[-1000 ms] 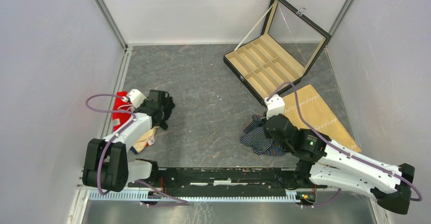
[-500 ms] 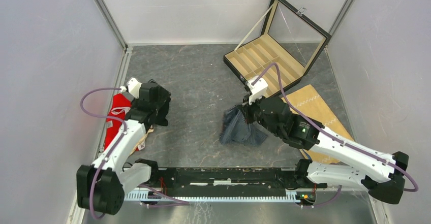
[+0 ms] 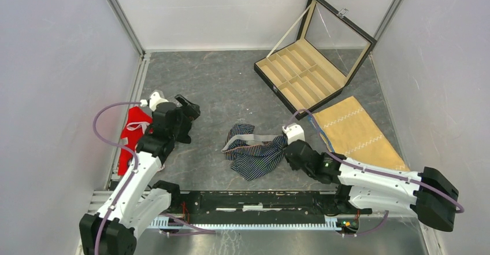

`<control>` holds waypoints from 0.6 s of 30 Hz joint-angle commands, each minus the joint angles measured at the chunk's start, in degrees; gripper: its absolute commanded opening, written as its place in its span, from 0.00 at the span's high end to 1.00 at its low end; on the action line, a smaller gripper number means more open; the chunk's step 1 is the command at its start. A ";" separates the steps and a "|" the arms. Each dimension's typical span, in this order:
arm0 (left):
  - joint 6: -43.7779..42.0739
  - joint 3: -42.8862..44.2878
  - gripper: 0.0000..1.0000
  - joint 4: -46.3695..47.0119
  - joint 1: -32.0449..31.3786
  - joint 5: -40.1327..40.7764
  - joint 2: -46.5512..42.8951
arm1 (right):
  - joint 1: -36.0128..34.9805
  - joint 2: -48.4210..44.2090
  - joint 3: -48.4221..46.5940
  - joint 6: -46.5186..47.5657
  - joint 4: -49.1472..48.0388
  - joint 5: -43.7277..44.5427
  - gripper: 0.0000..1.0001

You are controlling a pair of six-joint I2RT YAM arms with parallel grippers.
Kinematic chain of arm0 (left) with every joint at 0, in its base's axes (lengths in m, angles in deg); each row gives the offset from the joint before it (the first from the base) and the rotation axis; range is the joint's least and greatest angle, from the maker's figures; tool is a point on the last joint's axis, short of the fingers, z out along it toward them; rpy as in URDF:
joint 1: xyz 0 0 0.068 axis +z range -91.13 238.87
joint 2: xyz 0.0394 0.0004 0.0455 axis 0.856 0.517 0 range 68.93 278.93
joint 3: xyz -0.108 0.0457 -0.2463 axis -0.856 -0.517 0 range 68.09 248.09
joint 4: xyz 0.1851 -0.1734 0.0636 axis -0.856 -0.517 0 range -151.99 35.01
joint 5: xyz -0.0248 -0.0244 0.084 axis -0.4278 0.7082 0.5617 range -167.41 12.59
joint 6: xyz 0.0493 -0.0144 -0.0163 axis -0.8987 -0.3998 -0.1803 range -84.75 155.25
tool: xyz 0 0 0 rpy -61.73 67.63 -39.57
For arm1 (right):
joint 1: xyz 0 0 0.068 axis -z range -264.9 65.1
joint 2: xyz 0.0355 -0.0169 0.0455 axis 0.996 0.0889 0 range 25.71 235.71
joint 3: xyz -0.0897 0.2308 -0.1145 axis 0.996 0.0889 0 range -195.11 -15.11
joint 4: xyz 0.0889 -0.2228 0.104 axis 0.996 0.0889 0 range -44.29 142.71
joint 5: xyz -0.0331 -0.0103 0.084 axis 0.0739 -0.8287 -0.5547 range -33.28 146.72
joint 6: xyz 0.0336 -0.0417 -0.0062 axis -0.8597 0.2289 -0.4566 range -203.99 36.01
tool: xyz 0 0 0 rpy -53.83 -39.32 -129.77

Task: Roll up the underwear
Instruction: Move the underwear to the center of the board.

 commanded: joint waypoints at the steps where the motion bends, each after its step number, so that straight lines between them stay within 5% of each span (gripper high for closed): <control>1: -3.99 -2.96 0.02 0.64 -2.95 -6.08 1.17 | 0.06 -3.16 3.33 -6.35 2.81 4.91 0.50; 4: -3.97 -4.48 0.02 2.50 -8.86 -5.10 2.52 | 0.12 -5.10 1.69 -4.60 3.59 6.96 0.34; 8: -2.43 -6.32 0.02 6.79 -17.96 -4.67 4.95 | 0.06 -5.41 -1.01 0.77 2.52 6.80 0.24; 18: -2.39 -9.90 0.12 8.33 -26.31 -5.94 10.94 | 0.05 -6.06 -0.41 5.82 -0.76 3.29 0.22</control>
